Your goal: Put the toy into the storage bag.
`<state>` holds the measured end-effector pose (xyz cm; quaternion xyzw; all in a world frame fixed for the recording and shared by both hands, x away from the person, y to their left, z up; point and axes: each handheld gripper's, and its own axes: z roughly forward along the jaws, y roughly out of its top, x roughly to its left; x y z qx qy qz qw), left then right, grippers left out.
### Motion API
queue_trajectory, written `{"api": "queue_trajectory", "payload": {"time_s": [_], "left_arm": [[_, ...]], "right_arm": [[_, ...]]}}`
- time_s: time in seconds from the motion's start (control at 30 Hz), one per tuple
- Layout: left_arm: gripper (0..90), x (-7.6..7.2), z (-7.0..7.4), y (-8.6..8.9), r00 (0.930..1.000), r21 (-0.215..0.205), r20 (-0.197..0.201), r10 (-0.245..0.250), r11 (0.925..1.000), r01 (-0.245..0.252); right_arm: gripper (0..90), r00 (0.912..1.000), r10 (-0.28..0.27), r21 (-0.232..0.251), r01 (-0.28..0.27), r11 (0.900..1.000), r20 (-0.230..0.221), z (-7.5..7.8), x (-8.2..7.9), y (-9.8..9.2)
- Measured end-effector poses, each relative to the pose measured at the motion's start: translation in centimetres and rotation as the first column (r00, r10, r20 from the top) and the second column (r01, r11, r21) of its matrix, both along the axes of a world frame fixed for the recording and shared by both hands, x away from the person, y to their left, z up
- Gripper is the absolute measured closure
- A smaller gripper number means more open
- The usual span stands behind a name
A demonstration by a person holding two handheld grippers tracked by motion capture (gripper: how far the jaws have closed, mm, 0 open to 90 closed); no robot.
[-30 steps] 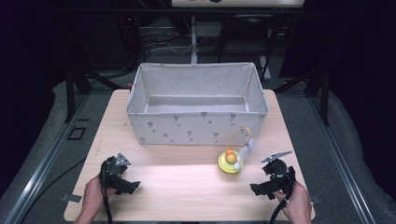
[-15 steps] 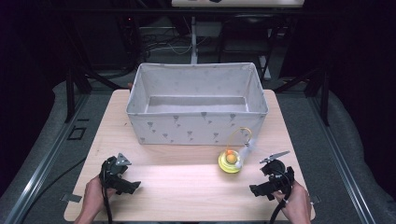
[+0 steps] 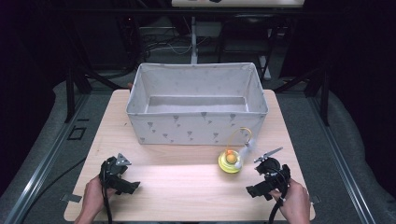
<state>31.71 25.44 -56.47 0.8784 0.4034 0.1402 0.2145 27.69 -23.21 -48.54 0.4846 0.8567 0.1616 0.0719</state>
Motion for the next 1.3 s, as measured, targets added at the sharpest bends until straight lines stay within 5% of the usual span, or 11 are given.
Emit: {"api": "queue_trajectory", "payload": {"time_s": [0.77,1.3], "left_arm": [[0.1,0.0,-0.1,-0.1,1.0,-0.009,0.005,-0.002,1.0,0.002],[0.1,0.1,0.0,-0.1,0.9999,-0.018,0.014,0.004,0.9998,-0.004]], "right_arm": [[0.0,0.997,0.067,0.059,-0.065,0.996,-0.04,6.0,3.1,1.8],[2.4,0.9941,0.108,0.052,-0.108,0.993,-0.011,8.7,5.9,2.9]]}}
